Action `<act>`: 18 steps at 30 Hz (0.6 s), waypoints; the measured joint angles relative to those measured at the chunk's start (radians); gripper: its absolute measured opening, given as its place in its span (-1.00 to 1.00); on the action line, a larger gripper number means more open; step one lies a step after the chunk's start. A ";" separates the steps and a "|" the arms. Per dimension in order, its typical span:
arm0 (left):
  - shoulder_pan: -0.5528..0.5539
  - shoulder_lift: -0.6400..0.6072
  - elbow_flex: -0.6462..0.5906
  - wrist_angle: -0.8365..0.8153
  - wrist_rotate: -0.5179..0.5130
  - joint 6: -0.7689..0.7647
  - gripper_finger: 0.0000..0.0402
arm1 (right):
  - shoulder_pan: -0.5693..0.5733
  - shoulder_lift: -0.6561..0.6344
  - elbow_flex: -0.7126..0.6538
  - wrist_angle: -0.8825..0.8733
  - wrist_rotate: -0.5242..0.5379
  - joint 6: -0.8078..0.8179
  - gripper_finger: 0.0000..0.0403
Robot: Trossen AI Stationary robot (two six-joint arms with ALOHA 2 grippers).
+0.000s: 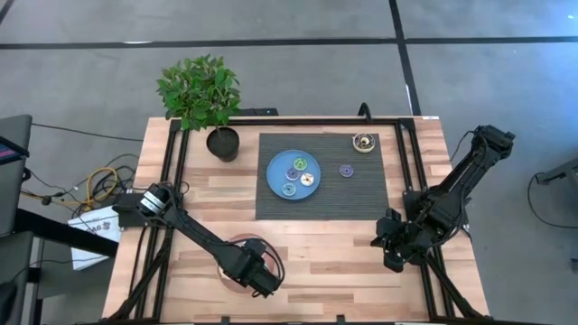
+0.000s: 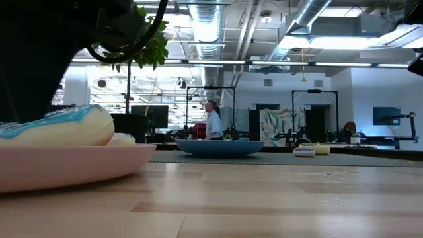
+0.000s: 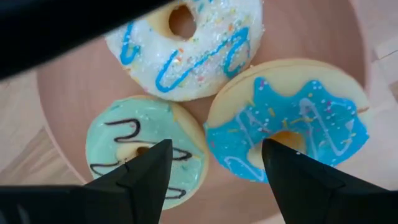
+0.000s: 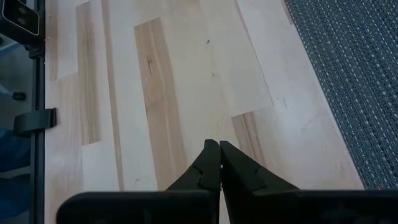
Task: Pick & Place donuts
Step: Put the large blue donut on the light orange plate
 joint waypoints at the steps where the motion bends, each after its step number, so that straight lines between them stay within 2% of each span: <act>1: 0.000 0.000 0.000 0.000 0.010 -0.001 0.20 | 0.000 0.000 0.000 0.000 0.000 0.000 -1.00; 10: 0.010 0.000 0.000 0.001 -0.003 -0.044 0.20 | 0.000 0.000 0.000 -0.001 0.000 0.000 -1.00; 14: 0.017 -0.002 0.044 -0.058 -0.008 -0.027 0.20 | 0.000 0.000 0.000 0.000 0.000 0.000 -1.00; 18: 0.026 -0.003 0.093 -0.122 -0.059 0.001 0.20 | 0.000 0.000 0.000 0.002 0.000 0.000 -1.00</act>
